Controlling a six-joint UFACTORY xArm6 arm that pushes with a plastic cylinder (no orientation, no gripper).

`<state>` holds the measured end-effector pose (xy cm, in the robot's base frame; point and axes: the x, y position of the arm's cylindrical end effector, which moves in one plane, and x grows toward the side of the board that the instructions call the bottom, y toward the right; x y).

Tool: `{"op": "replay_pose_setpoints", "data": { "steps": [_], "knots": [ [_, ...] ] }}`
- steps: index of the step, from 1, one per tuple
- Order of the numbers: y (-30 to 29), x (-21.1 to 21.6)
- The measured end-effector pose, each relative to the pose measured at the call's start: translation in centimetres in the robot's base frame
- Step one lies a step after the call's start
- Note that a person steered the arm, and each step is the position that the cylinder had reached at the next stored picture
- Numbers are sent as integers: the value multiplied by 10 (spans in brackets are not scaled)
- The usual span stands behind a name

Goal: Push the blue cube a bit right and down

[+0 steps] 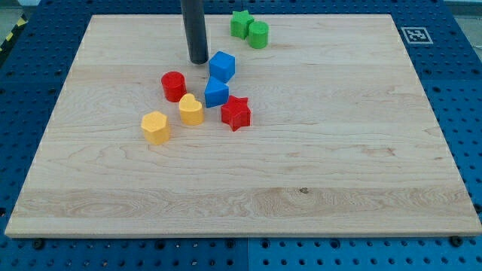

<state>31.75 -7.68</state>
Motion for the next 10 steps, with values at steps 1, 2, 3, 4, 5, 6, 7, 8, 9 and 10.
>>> {"op": "replay_pose_setpoints", "data": {
  "steps": [1, 2, 3, 4, 5, 6, 7, 8, 9, 10],
  "knots": [
    [2, 0],
    [7, 4],
    [16, 13],
    [24, 17],
    [30, 17],
    [34, 18],
    [36, 24],
    [37, 27],
    [37, 27],
    [37, 27]
  ]
}}
